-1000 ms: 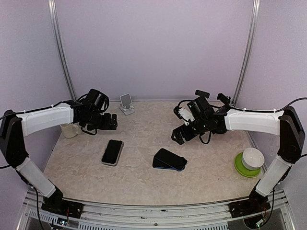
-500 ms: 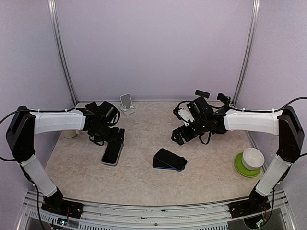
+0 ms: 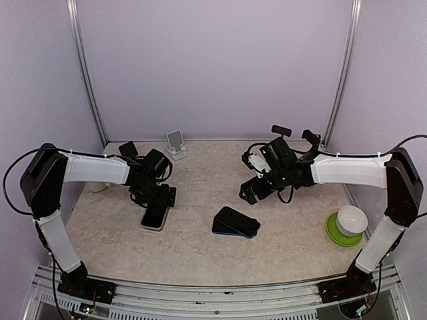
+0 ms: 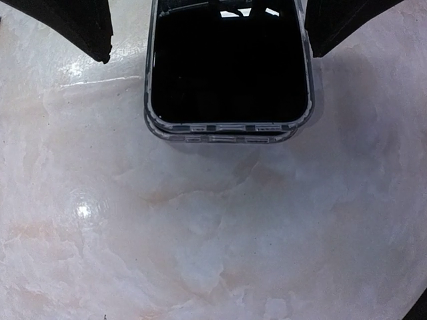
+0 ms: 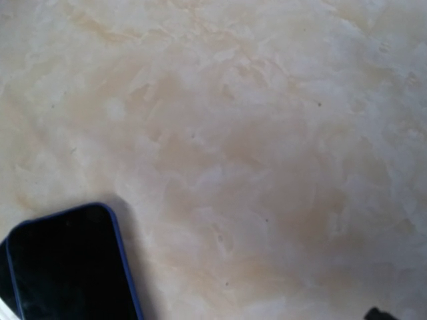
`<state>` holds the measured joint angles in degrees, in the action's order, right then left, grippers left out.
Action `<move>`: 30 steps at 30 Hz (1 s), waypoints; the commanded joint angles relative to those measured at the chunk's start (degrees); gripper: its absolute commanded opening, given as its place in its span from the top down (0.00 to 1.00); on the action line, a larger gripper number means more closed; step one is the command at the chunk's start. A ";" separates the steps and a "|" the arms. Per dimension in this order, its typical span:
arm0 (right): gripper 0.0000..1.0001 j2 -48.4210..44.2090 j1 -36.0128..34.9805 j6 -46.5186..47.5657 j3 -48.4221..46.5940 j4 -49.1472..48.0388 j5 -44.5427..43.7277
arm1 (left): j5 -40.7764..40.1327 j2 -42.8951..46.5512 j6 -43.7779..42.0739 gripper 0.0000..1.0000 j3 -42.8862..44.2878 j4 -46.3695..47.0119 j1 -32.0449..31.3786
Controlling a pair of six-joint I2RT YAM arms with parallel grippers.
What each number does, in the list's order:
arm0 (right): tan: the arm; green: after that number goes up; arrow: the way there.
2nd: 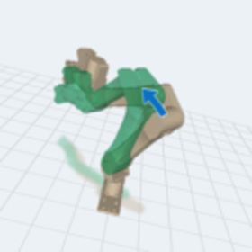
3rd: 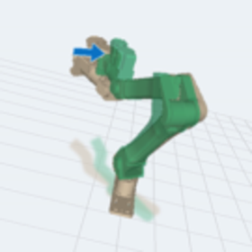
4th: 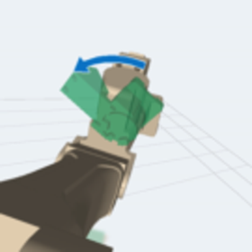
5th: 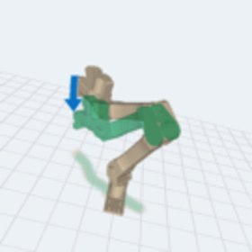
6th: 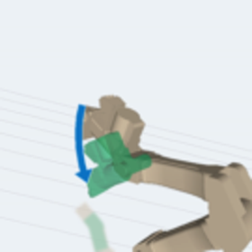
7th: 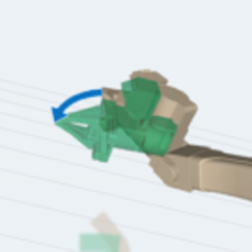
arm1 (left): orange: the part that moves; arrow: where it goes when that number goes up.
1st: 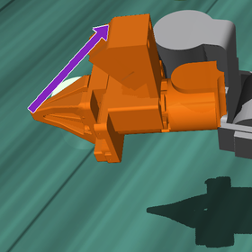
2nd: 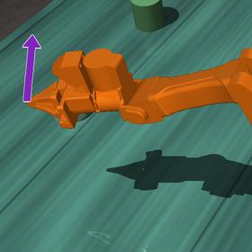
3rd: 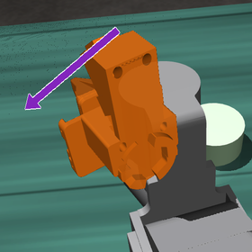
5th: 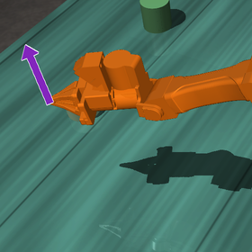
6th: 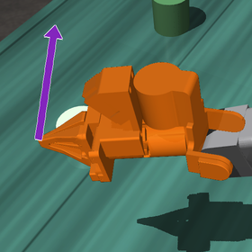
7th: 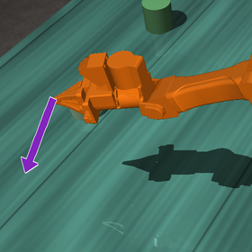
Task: Place the phone on the phone stand
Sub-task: Pick up the phone from the phone.
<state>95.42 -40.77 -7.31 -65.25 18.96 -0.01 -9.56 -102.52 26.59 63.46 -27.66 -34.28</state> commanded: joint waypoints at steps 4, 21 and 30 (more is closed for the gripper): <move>0.00 0.30 -0.44 0.28 1.25 -1.24 -0.75 | 0.00 -1.40 -0.20 0.04 -0.09 1.89 1.40; 0.00 0.38 -0.45 0.19 1.53 -1.38 -0.86 | 0.74 -4.25 -2.34 0.14 1.65 2.23 2.93; 0.00 0.48 -0.42 0.19 1.02 -1.08 -0.64 | 0.87 -2.57 -3.13 0.34 1.47 2.18 2.95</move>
<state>95.46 -40.77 -7.31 -64.42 18.39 -0.27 -8.25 -105.80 24.25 64.12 -25.74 -31.83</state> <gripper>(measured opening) 0.999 0.783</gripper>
